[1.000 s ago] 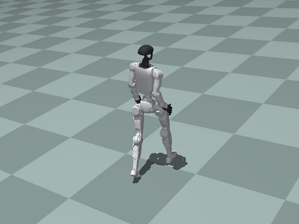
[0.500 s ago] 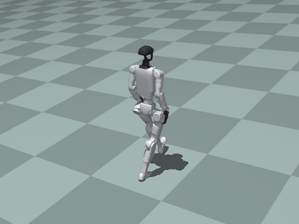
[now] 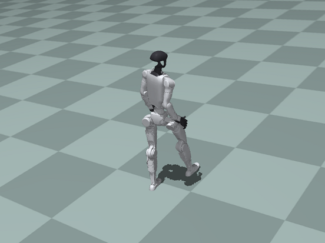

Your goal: Walk run

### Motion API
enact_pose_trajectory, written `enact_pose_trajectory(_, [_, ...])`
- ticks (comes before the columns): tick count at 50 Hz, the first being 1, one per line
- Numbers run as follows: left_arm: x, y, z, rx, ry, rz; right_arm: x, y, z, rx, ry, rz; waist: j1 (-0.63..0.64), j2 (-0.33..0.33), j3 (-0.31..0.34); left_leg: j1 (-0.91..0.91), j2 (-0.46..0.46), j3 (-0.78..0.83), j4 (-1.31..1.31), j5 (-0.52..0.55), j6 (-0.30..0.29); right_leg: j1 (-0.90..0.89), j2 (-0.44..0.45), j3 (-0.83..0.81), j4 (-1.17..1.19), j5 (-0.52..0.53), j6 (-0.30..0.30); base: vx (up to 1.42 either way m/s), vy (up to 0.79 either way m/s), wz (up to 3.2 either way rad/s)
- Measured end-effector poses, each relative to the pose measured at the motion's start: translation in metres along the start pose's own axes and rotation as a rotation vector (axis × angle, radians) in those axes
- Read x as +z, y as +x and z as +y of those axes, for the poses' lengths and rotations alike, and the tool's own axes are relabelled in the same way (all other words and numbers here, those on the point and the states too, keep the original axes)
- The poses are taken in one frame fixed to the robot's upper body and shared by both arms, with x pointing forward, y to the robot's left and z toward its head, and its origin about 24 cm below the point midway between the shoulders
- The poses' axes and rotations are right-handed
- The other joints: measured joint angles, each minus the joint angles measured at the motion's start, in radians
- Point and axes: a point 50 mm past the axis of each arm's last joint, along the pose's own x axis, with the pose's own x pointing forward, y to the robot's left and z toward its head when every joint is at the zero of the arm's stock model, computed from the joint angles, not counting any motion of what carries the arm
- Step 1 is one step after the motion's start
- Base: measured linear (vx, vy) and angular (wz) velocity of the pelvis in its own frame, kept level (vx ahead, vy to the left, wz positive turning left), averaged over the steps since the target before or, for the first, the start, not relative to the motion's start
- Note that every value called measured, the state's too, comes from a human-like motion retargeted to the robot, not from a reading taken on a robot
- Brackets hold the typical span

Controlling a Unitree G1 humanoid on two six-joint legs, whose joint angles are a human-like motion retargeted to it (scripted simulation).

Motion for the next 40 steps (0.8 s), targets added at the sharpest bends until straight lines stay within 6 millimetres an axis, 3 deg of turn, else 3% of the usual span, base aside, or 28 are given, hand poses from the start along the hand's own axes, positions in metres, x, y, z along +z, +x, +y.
enact_pose_trajectory(3, [-0.003, 0.002, -0.007, -0.046, -0.076, 0.013, -0.004, 0.000, 0.010, 0.078, -0.023, 0.055, 0.013, 0.022, -0.008, 0.053, 0.022, 0.019, 0.004, -0.017, -0.046, -0.043, 0.053, 0.061, -0.175, -0.058, 0.034, 1.09, -0.43, -0.21])
enact_pose_trajectory(6, [-0.005, 0.003, -0.015, -0.009, -0.149, 0.005, -0.003, 0.001, 0.008, 0.082, 0.014, 0.056, -0.003, 0.034, -0.034, 0.087, 0.027, 0.004, 0.051, 0.072, -0.114, -0.038, 0.062, 0.026, -0.098, -0.039, -0.027, 1.20, -0.47, 0.34])
enact_pose_trajectory(9, [-0.009, 0.002, -0.021, 0.021, -0.171, 0.018, 0.001, 0.002, 0.000, 0.021, 0.093, 0.014, -0.057, 0.056, -0.064, 0.084, 0.059, -0.084, 0.155, 0.351, -0.240, -0.009, 0.066, 0.039, -0.005, 0.044, -0.047, 1.30, -0.54, 1.14])
enact_pose_trajectory(11, [-0.009, 0.002, -0.022, 0.018, -0.173, 0.014, 0.000, 0.002, -0.003, 0.005, 0.123, 0.009, -0.071, 0.055, -0.072, 0.040, 0.061, -0.148, 0.313, 0.593, -0.333, 0.018, 0.066, 0.108, 0.060, 0.014, -0.080, 1.06, -0.47, 0.78])
enact_pose_trajectory(13, [-0.006, 0.001, -0.018, 0.018, -0.146, 0.001, -0.004, 0.002, -0.003, 0.041, 0.108, 0.039, -0.068, 0.038, -0.069, -0.058, 0.075, -0.134, 0.567, 0.753, -0.362, 0.064, 0.064, 0.097, 0.109, -0.046, -0.127, 1.27, -0.61, 0.46])
enact_pose_trajectory(15, [-0.005, -0.002, -0.003, 0.055, -0.096, -0.009, -0.008, 0.005, 0.000, 0.115, 0.050, 0.087, -0.037, 0.030, -0.048, -0.171, 0.102, -0.151, 0.855, 0.774, -0.355, 0.143, 0.095, 0.028, 0.119, -0.093, -0.160, 0.96, -0.51, -0.10])
enact_pose_trajectory(17, [0.000, -0.003, 0.009, 0.108, -0.045, -0.014, -0.011, 0.007, 0.000, 0.188, -0.023, 0.134, 0.001, -0.037, -0.086, -0.254, 0.031, -0.102, 0.843, 0.706, -0.281, 0.191, 0.058, 0.051, 0.082, -0.105, -0.171, 0.93, -0.51, 0.02])
enact_pose_trajectory(20, [0.000, -0.005, 0.019, 0.210, -0.036, 0.014, -0.018, 0.009, 0.001, 0.277, -0.117, 0.212, 0.046, -0.077, -0.080, -0.401, 0.056, -0.026, 0.851, 0.554, -0.190, 0.274, 0.075, 0.043, 0.033, -0.114, -0.181, 0.81, -0.41, -0.06])
enact_pose_trajectory(23, [0.010, -0.006, 0.026, 0.320, -0.103, -0.055, -0.013, 0.011, 0.000, 0.335, -0.207, 0.202, 0.145, -0.120, -0.062, -0.515, 0.068, 0.091, 0.703, 0.403, -0.113, 0.347, 0.116, 0.089, -0.016, -0.114, -0.208, 0.88, -0.42, -1.02])
enact_pose_trajectory(28, [0.019, -0.013, 0.037, 0.446, -0.118, -0.145, -0.003, 0.015, 0.003, 0.392, -0.277, 0.131, 0.278, -0.106, -0.017, -0.610, 0.059, 0.136, 0.221, 0.339, -0.046, 0.484, 0.226, 0.097, -0.060, -0.158, -0.252, 0.95, -0.37, -0.98])
enact_pose_trajectory(30, [0.019, -0.012, 0.036, 0.436, -0.079, -0.127, -0.003, 0.015, 0.003, 0.409, -0.284, 0.135, 0.295, -0.109, -0.009, -0.630, 0.031, 0.177, 0.060, 0.269, -0.032, 0.536, 0.248, 0.103, -0.066, -0.175, -0.261, 1.02, -0.32, -0.17])
enact_pose_trajectory(32, [0.017, -0.009, 0.035, 0.383, -0.060, -0.084, -0.007, 0.016, 0.007, 0.436, -0.275, 0.167, 0.265, -0.116, -0.014, -0.644, -0.043, 0.099, -0.058, 0.216, -0.061, 0.575, 0.257, 0.048, -0.063, -0.161, -0.246, 1.11, -0.32, 0.42])
enact_pose_trajectory(33, [0.015, -0.007, 0.033, 0.347, -0.068, -0.063, -0.010, 0.015, 0.011, 0.451, -0.268, 0.188, 0.259, -0.118, -0.015, -0.638, -0.049, 0.122, -0.071, 0.197, -0.089, 0.597, 0.268, 0.045, -0.051, -0.141, -0.229, 1.17, -0.33, 0.07])
enact_pose_trajectory(35, [0.016, -0.006, 0.035, 0.286, -0.112, -0.070, -0.016, 0.012, 0.017, 0.469, -0.242, 0.224, 0.270, -0.129, -0.020, -0.620, -0.038, 0.123, -0.029, 0.196, -0.079, 0.624, 0.274, 0.047, -0.011, -0.045, -0.167, 1.16, -0.33, -0.59])
enact_pose_trajectory(37, [0.019, -0.007, 0.041, 0.299, -0.179, -0.110, -0.021, 0.008, 0.024, 0.480, -0.208, 0.242, 0.324, -0.150, -0.036, -0.608, -0.017, 0.128, 0.039, 0.208, -0.010, 0.639, 0.246, 0.027, 0.065, 0.171, -0.057, 1.17, -0.29, -1.53])
enact_pose_trajectory(38, [0.020, -0.008, 0.043, 0.320, -0.204, -0.125, -0.023, 0.006, 0.026, 0.484, -0.192, 0.244, 0.357, -0.151, -0.040, -0.598, 0.008, 0.156, 0.062, 0.266, 0.005, 0.643, 0.239, 0.026, 0.120, 0.300, 0.016, 1.25, -0.27, -1.25])
enact_pose_trajectory(40, [0.017, -0.011, 0.046, 0.347, -0.234, -0.143, -0.023, 0.004, 0.031, 0.486, -0.173, 0.235, 0.316, -0.164, -0.038, -0.587, -0.031, -0.011, 0.156, 0.303, 0.049, 0.564, 0.247, 0.044, 0.392, 0.442, 0.152, 1.46, -0.40, -0.01])
